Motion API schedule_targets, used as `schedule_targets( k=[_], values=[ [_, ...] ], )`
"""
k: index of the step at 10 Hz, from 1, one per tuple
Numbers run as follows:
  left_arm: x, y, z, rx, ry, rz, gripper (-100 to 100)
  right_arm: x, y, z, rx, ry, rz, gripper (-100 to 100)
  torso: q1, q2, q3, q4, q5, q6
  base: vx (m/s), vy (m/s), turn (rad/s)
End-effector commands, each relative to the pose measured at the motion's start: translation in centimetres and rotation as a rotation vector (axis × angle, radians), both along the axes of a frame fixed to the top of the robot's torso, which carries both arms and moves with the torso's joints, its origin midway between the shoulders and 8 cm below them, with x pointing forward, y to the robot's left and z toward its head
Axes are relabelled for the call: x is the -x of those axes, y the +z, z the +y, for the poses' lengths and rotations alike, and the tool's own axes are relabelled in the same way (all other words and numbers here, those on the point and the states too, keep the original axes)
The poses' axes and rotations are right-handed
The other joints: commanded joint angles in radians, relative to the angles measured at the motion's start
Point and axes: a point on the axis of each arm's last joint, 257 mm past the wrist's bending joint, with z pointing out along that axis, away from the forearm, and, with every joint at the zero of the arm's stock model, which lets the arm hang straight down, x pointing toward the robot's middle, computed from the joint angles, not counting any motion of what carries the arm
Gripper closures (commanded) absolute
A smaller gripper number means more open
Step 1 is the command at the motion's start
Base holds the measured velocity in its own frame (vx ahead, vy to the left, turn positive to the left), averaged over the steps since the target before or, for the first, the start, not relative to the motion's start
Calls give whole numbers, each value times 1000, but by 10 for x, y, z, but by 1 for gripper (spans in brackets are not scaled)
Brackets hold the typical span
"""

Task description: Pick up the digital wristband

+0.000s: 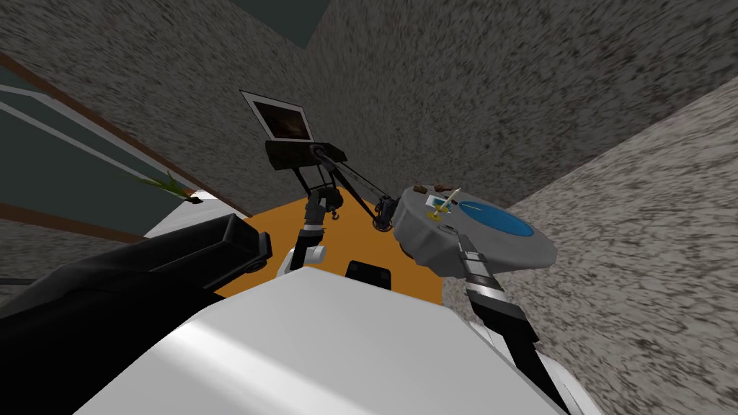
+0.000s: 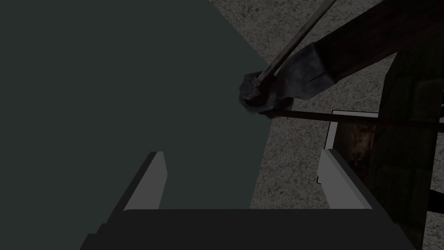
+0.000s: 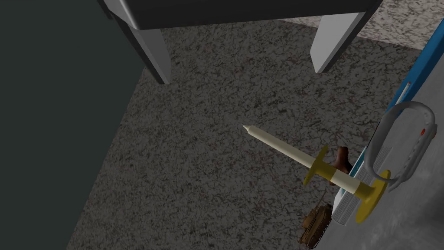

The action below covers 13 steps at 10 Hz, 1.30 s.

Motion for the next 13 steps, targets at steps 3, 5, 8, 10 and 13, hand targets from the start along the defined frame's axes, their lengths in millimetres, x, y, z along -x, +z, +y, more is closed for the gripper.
schedule_targets(
  k=[3, 5, 8, 10, 13],
  values=[
    [0, 0, 0, 0, 0, 0, 0, 27, -32, -28, 143, -35, 143, -100, 1, 0, 0, 0, 0, 0, 54, 54, 61],
    [0, 0, 0, 0, 0, 0, 0, 40, -44, -41, 211, -46, 208, -100, 0, 0, 0, 0, 0, 0, 57, 35, 48],
    [0, 0, 0, 0, 0, 0, 0, 63, -62, -66, 353, -56, 324, -100, 0, 1, 0, 0, 0, 0, 57, 40, 52],
    [0, 0, 0, 0, 0, 0, 0, 83, -74, -81, 425, -60, 405, -100, 0, 1, 0, 0, 0, 0, 56, 37, 57],
    [0, 0, 0, 0, 0, 0, 0, 112, -88, -109, 570, -53, 534, -100, 0, -1, -1, 0, 0, 0, 74, 48, 72]
  ],
)
